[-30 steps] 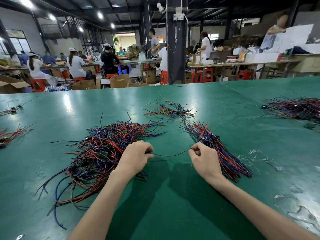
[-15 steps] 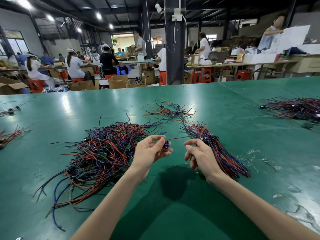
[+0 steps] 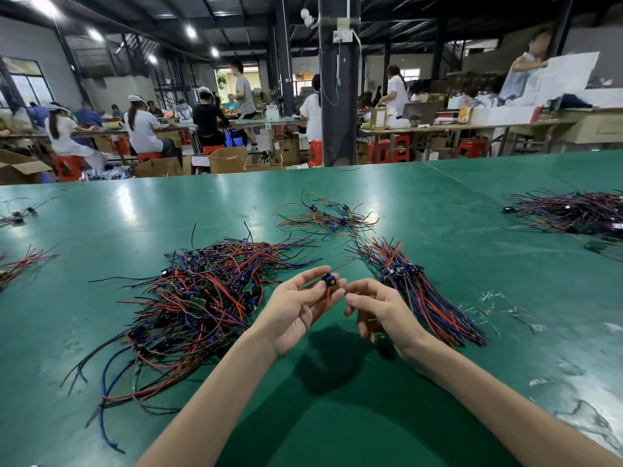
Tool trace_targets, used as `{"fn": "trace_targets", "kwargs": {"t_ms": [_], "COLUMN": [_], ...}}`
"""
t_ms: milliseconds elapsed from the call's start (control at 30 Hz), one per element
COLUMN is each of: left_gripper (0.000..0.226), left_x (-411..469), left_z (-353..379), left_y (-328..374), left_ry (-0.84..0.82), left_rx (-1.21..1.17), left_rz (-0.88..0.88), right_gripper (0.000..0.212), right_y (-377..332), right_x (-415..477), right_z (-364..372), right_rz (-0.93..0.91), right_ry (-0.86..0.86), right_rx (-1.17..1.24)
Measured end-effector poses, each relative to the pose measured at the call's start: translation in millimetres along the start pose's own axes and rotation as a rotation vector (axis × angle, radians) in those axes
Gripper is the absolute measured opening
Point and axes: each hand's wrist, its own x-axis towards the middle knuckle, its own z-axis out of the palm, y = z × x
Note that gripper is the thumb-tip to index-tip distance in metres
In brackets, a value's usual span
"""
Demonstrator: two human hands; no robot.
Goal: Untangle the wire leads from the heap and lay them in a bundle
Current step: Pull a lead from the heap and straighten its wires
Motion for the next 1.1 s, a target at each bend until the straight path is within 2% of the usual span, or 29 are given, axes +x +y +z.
{"fn": "trace_targets", "kwargs": {"t_ms": [167, 267, 367, 433, 567, 667, 833, 933, 1000, 1100], "left_gripper": [0.023, 0.018, 0.018, 0.02, 0.024, 0.023, 0.023, 0.025, 0.03, 0.018], "left_x": [1.6, 3.0, 3.1, 4.2, 1.3, 0.8, -0.1, -0.3, 0.2, 1.8], "left_z": [-0.8, -2.1, -2.8, -3.1, -1.2, -3.4, -6.4, -5.3, -4.5, -3.0], "left_y": [-1.6, -10.0, -15.5, -18.1, -18.8, -17.9, -13.8, -14.8, -18.9, -22.9], "left_ry": [-0.029, 0.027, 0.072, 0.072, 0.025, 0.0, -0.046, -0.099, -0.079, -0.027], "left_rx": [0.011, 0.267, 0.578, 0.706, 0.789, 1.002, 1.139, 1.115, 1.184, 1.31], "left_rz": [0.064, 0.202, 0.298, 0.323, 0.281, 0.344, 0.412, 0.412, 0.46, 0.555], "right_gripper": [0.009, 0.004, 0.007, 0.008, 0.02, 0.026, 0.012, 0.015, 0.015, 0.006], "right_y": [-3.8, -4.6, -5.9, -6.1, -5.1, -5.1, -6.0, -8.4, -9.0, -9.0], "right_x": [-7.1, -9.0, -6.8, -4.9, -4.3, -4.0, -1.5, -0.2, -0.3, -1.9], "right_z": [11.2, 17.7, 18.4, 14.4, 7.6, 6.0, 2.3, 1.5, 0.4, 1.0], "right_rz": [0.07, 0.039, -0.003, -0.041, -0.224, -0.338, -0.283, -0.278, -0.269, -0.256], "right_ry": [-0.199, -0.227, -0.129, -0.036, 0.139, 0.241, 0.151, 0.191, 0.22, 0.213], "right_rx": [0.04, 0.029, 0.026, -0.026, -0.306, -0.454, -0.27, -0.152, -0.098, -0.067]}}
